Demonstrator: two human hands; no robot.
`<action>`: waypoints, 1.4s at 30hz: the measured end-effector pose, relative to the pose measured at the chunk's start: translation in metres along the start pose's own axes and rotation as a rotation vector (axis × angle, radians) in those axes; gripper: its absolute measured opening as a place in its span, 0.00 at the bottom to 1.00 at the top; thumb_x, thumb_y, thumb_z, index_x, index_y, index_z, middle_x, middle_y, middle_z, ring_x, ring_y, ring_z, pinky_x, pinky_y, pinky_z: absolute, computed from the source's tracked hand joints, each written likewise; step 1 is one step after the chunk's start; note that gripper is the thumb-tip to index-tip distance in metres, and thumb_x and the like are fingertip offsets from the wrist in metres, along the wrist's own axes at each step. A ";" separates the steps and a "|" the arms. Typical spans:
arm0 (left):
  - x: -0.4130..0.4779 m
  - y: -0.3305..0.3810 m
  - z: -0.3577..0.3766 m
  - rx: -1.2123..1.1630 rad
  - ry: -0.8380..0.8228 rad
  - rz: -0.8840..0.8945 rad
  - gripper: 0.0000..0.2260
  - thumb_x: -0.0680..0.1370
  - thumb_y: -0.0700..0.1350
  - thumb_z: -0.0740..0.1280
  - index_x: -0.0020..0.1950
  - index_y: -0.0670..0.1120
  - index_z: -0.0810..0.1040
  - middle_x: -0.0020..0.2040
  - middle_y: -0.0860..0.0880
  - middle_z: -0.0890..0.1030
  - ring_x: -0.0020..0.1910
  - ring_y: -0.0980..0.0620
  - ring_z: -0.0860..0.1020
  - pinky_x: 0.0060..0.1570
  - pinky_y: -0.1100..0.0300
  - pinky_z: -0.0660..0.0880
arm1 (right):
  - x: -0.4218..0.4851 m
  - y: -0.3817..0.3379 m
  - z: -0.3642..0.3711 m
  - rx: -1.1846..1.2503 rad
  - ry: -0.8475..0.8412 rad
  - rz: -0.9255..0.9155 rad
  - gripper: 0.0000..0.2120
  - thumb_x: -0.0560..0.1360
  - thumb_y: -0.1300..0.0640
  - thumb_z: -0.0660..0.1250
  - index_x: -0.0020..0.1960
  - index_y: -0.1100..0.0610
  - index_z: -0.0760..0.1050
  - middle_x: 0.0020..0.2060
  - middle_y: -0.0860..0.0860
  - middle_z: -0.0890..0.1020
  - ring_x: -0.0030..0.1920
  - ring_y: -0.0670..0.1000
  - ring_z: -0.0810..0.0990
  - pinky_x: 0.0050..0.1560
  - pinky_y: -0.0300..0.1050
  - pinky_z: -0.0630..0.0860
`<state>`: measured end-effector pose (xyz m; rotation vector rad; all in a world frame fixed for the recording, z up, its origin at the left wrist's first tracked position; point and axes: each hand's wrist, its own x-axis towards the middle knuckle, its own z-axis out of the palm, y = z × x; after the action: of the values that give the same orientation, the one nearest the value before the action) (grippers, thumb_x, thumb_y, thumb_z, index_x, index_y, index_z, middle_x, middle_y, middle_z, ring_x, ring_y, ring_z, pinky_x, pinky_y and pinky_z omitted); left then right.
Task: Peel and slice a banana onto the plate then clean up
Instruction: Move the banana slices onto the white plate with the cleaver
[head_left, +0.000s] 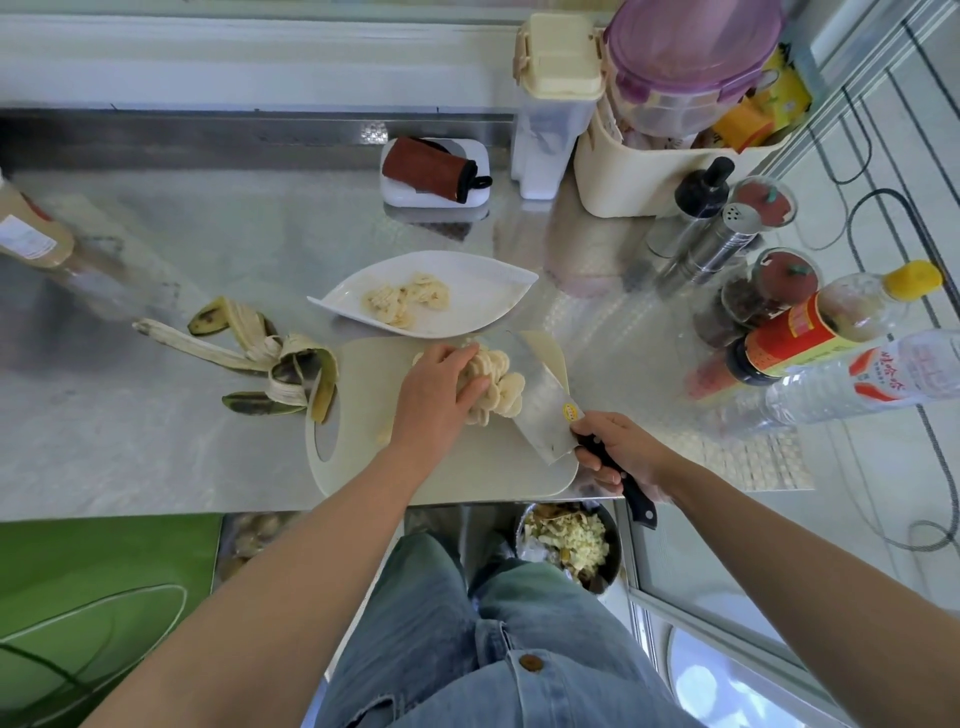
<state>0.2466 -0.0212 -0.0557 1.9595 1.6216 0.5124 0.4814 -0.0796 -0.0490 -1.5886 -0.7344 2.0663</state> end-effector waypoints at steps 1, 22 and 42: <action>0.001 0.000 -0.002 -0.003 0.001 0.014 0.19 0.77 0.48 0.67 0.68 0.46 0.73 0.57 0.48 0.74 0.51 0.49 0.75 0.52 0.57 0.72 | 0.001 -0.001 -0.001 -0.021 0.002 0.004 0.16 0.80 0.57 0.56 0.34 0.59 0.64 0.29 0.58 0.61 0.19 0.50 0.57 0.19 0.36 0.60; 0.071 -0.040 -0.055 -0.030 0.042 -0.088 0.19 0.80 0.45 0.63 0.71 0.45 0.69 0.62 0.45 0.71 0.56 0.47 0.74 0.57 0.57 0.70 | 0.057 -0.095 0.052 -0.235 0.114 -0.086 0.15 0.79 0.58 0.57 0.34 0.55 0.62 0.24 0.53 0.70 0.20 0.49 0.60 0.21 0.37 0.58; 0.093 -0.044 -0.037 0.314 -0.096 0.252 0.20 0.80 0.47 0.60 0.71 0.46 0.68 0.73 0.49 0.67 0.72 0.48 0.63 0.65 0.50 0.67 | 0.071 -0.104 0.056 -0.347 0.278 -0.166 0.13 0.79 0.58 0.56 0.36 0.57 0.65 0.25 0.54 0.72 0.19 0.49 0.64 0.21 0.37 0.61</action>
<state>0.2093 0.0812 -0.0580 2.4003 1.4736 0.2624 0.4109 0.0360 -0.0230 -1.8770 -1.1213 1.6206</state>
